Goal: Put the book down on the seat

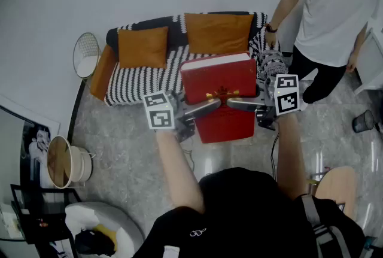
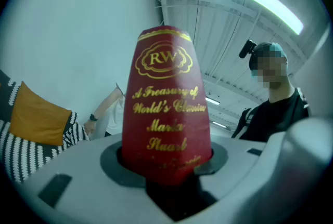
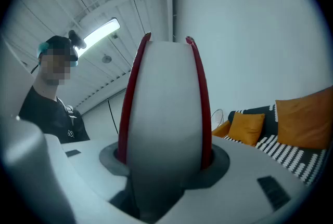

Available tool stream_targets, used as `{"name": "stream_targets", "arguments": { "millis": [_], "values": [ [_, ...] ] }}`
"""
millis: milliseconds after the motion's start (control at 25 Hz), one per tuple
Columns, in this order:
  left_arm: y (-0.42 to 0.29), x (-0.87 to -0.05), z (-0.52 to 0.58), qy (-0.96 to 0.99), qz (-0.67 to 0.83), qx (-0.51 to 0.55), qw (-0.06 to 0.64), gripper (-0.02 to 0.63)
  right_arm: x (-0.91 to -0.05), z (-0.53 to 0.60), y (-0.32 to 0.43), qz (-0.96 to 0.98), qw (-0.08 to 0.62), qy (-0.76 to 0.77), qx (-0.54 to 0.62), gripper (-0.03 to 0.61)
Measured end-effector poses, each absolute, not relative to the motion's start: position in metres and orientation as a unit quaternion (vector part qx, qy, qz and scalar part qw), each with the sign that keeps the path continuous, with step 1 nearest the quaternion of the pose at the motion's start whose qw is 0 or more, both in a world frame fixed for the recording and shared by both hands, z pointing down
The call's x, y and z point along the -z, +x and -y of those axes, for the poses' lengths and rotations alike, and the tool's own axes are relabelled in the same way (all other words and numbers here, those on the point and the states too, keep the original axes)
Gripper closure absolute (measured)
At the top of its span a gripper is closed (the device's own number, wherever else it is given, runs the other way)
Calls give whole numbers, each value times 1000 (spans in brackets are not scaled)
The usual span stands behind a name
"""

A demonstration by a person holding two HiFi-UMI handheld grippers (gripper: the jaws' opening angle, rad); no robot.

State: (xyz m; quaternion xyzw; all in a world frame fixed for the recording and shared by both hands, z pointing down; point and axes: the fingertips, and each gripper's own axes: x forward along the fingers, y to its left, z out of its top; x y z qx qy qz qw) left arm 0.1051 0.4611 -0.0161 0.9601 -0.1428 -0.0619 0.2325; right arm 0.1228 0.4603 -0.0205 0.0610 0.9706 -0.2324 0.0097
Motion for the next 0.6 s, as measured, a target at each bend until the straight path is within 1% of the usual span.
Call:
{"name": "stream_targets", "arguments": {
  "millis": [600],
  "values": [
    [107,14,-457,960,148,56,232,403,19,-457,125,-970,17,66,233,342]
  ]
}}
